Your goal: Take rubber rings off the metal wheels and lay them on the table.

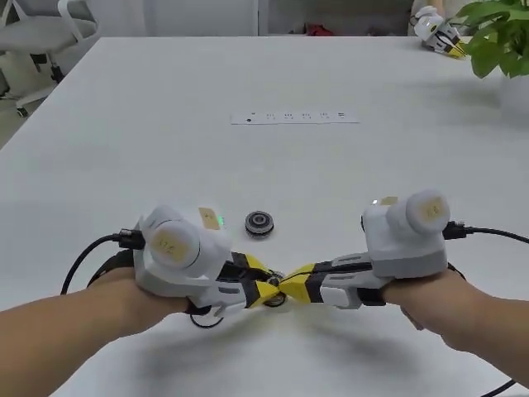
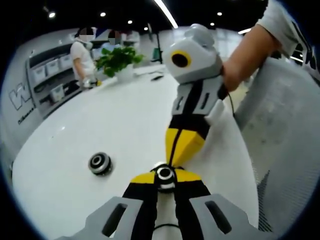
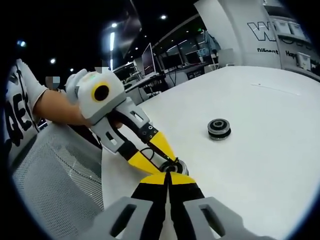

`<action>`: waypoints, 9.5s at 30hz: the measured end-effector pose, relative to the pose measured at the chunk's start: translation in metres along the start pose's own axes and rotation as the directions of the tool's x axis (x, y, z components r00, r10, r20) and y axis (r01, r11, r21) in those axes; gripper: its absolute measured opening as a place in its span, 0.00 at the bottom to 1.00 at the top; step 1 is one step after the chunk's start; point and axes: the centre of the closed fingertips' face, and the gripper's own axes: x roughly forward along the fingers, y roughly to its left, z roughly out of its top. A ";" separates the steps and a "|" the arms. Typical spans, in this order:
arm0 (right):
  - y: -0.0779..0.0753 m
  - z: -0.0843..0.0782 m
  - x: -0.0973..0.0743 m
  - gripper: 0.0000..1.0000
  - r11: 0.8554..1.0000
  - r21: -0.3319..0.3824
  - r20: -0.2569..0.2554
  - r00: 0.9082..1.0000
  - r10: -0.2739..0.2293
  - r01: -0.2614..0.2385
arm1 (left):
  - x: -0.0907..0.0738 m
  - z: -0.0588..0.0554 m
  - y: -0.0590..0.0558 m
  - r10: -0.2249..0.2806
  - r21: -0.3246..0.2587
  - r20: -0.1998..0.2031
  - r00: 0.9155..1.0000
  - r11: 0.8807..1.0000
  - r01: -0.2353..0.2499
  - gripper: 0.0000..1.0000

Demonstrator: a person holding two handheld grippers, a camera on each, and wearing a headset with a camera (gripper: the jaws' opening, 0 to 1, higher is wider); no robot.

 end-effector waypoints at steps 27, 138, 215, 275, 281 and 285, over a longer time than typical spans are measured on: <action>-0.002 0.006 -0.007 0.00 0.999 0.049 0.043 0.999 -0.004 0.002 | -0.019 0.010 -0.003 -0.046 -0.051 0.069 0.997 0.997 0.050 0.32; 0.042 0.011 0.062 0.00 0.991 0.083 -0.048 0.992 0.113 -0.109 | -0.161 -0.042 -0.002 0.127 -0.205 0.104 0.986 0.973 -0.104 0.97; 0.027 0.053 0.023 0.38 0.997 -0.067 0.062 0.997 0.046 -0.042 | -0.170 -0.037 0.015 0.168 -0.223 0.088 0.982 0.964 -0.145 0.95; -0.044 0.070 -0.019 0.39 0.986 -0.076 0.125 0.983 -0.136 0.147 | -0.125 0.010 0.061 0.110 -0.186 0.161 0.981 0.979 -0.079 0.92; -0.050 0.070 -0.019 0.39 0.983 -0.095 0.118 0.982 -0.145 0.156 | -0.119 0.013 0.065 0.105 -0.180 0.160 0.982 0.981 -0.075 0.91; -0.052 0.072 -0.017 0.39 0.983 -0.098 0.120 0.982 -0.145 0.157 | -0.114 0.014 0.069 0.104 -0.183 0.163 0.981 0.980 -0.074 0.91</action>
